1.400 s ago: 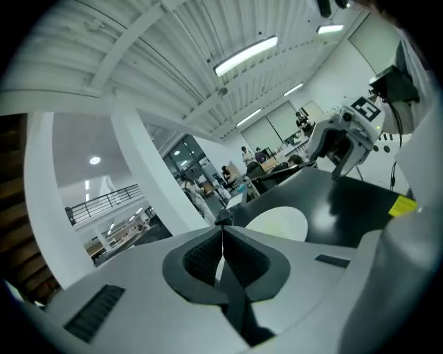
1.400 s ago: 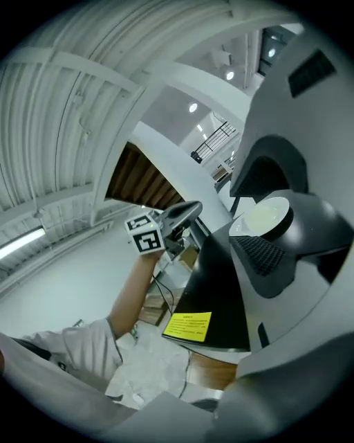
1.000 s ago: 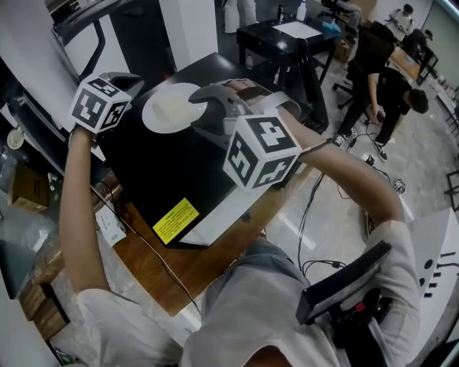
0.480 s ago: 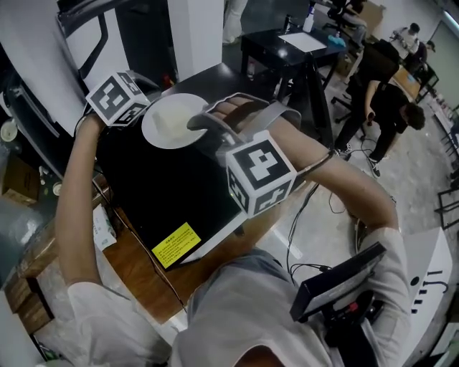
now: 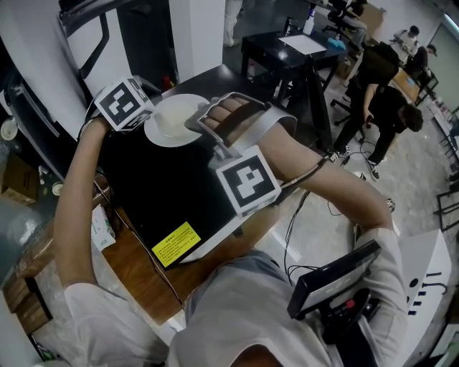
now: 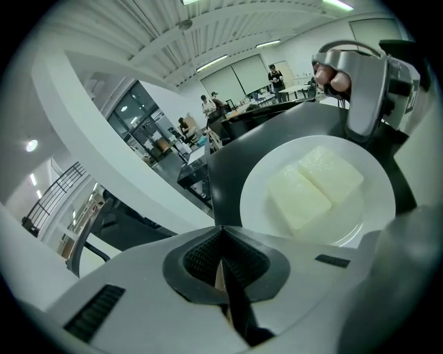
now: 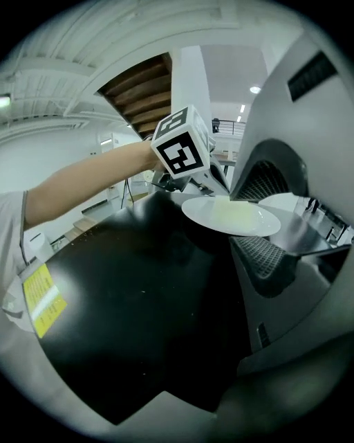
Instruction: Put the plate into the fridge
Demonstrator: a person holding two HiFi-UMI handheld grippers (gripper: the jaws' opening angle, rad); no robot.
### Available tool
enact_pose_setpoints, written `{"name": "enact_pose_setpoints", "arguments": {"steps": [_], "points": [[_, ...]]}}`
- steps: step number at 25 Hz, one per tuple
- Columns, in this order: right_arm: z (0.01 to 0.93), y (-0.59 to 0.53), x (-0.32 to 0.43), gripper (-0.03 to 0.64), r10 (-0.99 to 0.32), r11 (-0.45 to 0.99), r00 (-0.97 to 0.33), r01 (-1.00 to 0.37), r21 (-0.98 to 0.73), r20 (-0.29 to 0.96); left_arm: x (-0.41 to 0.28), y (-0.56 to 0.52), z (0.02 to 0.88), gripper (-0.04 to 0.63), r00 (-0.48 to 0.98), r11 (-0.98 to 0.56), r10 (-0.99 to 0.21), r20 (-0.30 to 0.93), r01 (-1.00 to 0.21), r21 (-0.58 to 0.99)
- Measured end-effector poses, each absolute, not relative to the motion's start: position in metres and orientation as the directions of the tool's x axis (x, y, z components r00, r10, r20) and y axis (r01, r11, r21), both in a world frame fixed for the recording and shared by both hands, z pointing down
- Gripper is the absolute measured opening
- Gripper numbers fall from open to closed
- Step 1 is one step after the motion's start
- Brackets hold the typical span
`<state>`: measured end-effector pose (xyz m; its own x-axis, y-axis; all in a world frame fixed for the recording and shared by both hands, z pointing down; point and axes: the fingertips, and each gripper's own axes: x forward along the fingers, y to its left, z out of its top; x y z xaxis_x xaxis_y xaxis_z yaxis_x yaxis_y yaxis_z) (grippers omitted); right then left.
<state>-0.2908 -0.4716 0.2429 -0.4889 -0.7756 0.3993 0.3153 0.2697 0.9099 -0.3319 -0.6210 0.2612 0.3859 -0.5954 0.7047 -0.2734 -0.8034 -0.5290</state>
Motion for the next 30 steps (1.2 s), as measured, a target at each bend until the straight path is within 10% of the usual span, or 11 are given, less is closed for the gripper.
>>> {"name": "enact_pose_setpoints", "arguments": {"steps": [8,11,30], "points": [[0.233,-0.475,-0.294,0.148,-0.804,0.168,-0.514,0.284,0.944,0.298,-0.325,-0.597,0.255,0.018,0.436,-0.843,-0.539,0.721,-0.289,-0.454],[0.229,-0.475,-0.298,0.05,-0.8,0.172,-0.533,0.239,0.956,0.277,-0.321,-0.59,0.255,0.018,0.465,-0.843,-0.538,0.703,-0.307,-0.442],[0.222,-0.411,-0.267,0.043,-0.827,0.157,-0.504,0.218,0.963,0.249,-0.306,-0.491,0.231,0.018,0.572,-0.798,-0.578,0.582,-0.247,-0.55]]}}
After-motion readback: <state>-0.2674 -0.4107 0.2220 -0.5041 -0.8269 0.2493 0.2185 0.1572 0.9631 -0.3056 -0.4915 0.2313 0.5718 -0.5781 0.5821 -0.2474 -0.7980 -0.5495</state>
